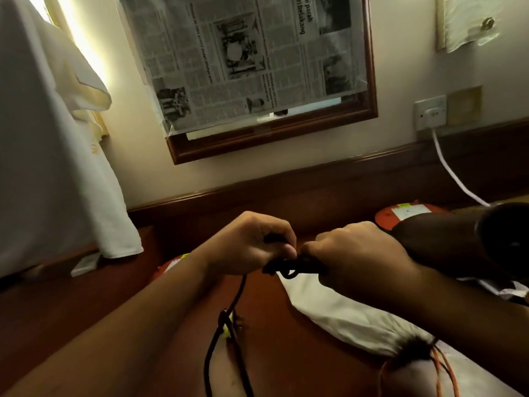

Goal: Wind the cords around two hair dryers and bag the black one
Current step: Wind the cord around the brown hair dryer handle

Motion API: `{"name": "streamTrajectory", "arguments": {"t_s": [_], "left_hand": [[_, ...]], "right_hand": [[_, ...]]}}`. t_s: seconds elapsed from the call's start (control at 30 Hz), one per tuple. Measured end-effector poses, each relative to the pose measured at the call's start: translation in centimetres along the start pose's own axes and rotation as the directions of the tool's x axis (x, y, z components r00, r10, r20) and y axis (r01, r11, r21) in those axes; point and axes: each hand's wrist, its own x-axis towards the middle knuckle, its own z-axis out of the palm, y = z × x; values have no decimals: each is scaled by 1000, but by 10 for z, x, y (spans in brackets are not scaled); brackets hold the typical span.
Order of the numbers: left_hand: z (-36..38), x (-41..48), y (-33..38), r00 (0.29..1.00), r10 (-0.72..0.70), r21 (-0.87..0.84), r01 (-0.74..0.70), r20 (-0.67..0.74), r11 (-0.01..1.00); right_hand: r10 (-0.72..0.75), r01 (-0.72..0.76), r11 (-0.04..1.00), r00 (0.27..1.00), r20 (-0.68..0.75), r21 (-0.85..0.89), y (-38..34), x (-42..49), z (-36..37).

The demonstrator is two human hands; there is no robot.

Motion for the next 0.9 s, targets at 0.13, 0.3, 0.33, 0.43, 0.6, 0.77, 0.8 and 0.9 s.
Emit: {"name": "streamTrajectory", "arguments": {"t_s": [0.13, 0.3, 0.33, 0.43, 0.6, 0.77, 0.8, 0.9], "left_hand": [[4, -6, -20, 991, -59, -272, 25, -117, 962], [26, -9, -36, 988, -134, -569, 64, -82, 820], [34, -10, -37, 982, -172, -632, 82, -82, 771], [63, -16, -29, 943, -327, -843, 125, -63, 524], [97, -27, -4, 885, -461, -827, 303, 60, 473], [89, -37, 6, 921, -377, -86, 370, -98, 925], [83, -36, 9, 944, -308, 52, 315, -116, 948], [55, -30, 5, 968, -133, 335, 200, -211, 921]], "right_hand": [[-51, 54, 998, 992, -119, 19, 5, -6, -4], [-107, 119, 989, 985, -132, 90, 1, -12, -5], [-85, 100, 989, 986, -142, 108, 1, -12, -9], [69, -44, 983, 989, -133, 181, 5, -8, -19], [247, -221, 933, 967, -62, 284, 14, 0, -8], [352, -352, 914, 935, 38, 203, 24, 13, 6], [350, -354, 920, 935, 53, 169, 23, 15, 8], [296, -303, 951, 950, 96, 66, 15, 23, 15]]}}
